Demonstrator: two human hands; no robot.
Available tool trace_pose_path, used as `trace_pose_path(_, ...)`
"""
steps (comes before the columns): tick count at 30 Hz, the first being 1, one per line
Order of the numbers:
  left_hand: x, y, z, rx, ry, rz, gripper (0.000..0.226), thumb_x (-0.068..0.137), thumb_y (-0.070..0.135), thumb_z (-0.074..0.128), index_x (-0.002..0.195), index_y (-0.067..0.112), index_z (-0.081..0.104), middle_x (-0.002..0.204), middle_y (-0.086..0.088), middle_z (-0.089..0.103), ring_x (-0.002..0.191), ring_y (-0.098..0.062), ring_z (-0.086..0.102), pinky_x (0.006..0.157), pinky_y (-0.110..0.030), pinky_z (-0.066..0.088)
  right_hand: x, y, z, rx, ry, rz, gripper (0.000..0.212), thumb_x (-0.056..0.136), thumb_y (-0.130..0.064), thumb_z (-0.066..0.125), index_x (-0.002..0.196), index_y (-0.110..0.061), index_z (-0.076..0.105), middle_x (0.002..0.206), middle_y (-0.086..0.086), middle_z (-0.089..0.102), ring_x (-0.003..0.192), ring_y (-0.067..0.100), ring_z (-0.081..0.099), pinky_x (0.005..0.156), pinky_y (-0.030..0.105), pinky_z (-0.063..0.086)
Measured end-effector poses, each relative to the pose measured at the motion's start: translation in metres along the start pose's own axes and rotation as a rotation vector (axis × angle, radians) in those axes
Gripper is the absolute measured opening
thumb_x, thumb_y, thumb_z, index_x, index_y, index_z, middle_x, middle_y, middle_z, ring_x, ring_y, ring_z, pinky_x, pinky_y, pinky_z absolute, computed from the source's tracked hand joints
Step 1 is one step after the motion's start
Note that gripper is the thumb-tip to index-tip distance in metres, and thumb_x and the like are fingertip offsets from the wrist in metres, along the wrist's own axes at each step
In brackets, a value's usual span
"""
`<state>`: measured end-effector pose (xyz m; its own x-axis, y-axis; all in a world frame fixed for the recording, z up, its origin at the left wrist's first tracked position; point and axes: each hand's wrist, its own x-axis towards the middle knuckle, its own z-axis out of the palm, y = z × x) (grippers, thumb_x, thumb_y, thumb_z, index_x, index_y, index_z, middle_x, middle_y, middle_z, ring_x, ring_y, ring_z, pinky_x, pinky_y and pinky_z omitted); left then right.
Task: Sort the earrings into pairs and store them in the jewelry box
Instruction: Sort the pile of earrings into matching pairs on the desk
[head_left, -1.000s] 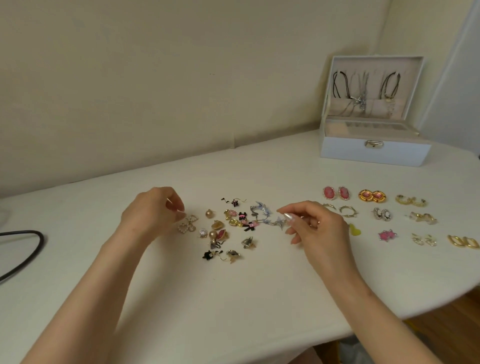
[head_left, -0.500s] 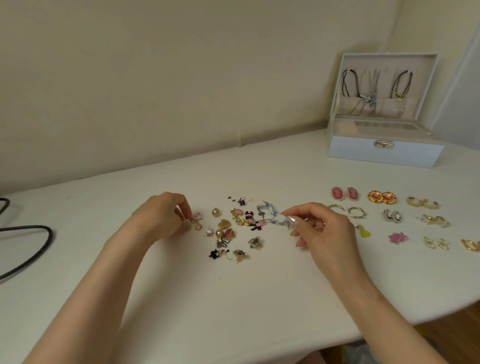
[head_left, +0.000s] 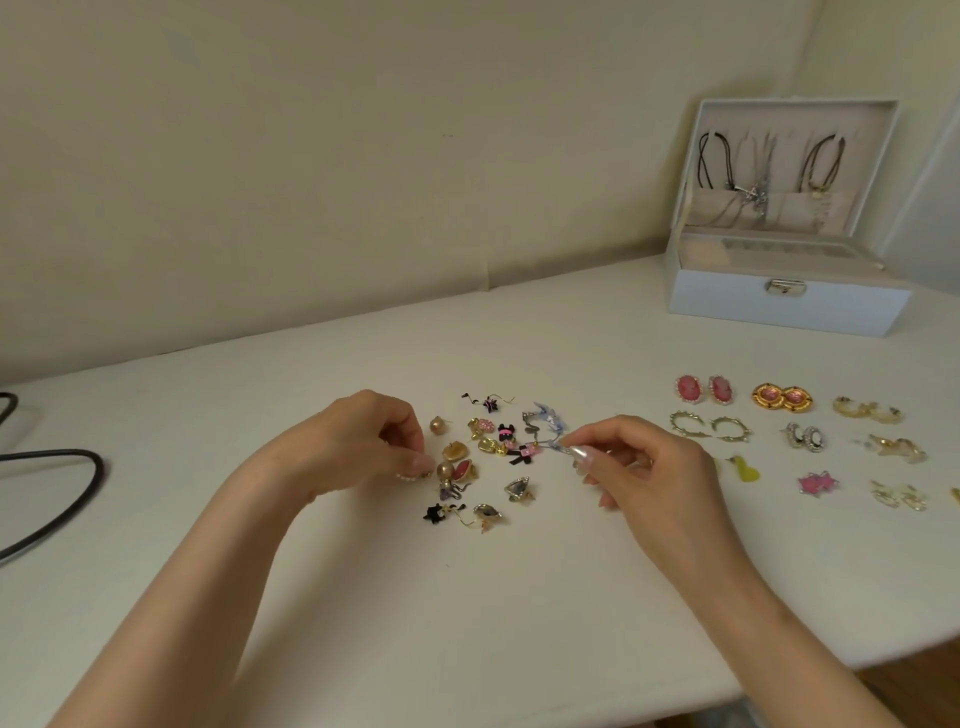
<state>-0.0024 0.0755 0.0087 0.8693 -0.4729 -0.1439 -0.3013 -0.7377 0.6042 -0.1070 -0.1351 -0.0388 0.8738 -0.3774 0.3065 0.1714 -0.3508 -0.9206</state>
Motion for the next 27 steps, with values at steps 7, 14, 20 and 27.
trace_pose_path(7,0.005,-0.002,0.002,0.082,0.013,-0.014,0.011,0.078,0.022,0.073,0.073,0.018,0.064,0.06,0.011,0.055,0.048,0.002,0.044,0.046,-0.009,0.031,0.016,-0.004,0.002,-0.21,-0.061,-0.061,0.024,0.086,-0.007,0.062,0.078,-0.028,0.071,0.076,-0.006,0.06,0.066,0.009,0.053,0.059,0.013,0.041)
trace_pose_path(14,0.005,-0.001,0.003,0.107,0.073,-0.042,0.016,0.075,0.026,0.075,0.077,0.018,0.062,0.066,0.009,0.057,0.049,0.003,0.047,0.046,-0.009,0.033,0.061,-0.006,0.01,-0.788,-0.322,-0.098,0.033,0.098,-0.015,0.04,0.116,-0.035,0.06,0.095,-0.002,0.042,0.089,0.012,0.04,0.063,0.025,0.033)
trace_pose_path(20,0.006,0.005,0.004,0.117,0.288,0.01,0.011,0.086,0.017,0.062,0.076,0.021,0.059,0.073,0.009,0.055,0.063,-0.005,0.045,0.052,-0.016,0.031,0.075,-0.005,0.023,-0.86,-0.516,-0.198,0.051,0.095,-0.004,0.036,0.128,-0.039,0.052,0.087,-0.005,0.034,0.086,0.01,0.034,0.06,0.018,0.029)
trace_pose_path(27,0.014,0.007,0.023,0.309,0.309,0.403,0.051,0.086,-0.006,0.042,0.114,0.033,0.059,0.115,0.019,0.054,0.107,-0.006,0.044,0.089,-0.025,0.036,0.094,-0.024,-0.014,-0.8,-0.389,-0.186,0.045,0.099,-0.011,0.033,0.103,-0.04,0.067,0.08,-0.012,0.034,0.087,0.013,0.042,0.074,0.029,0.035)
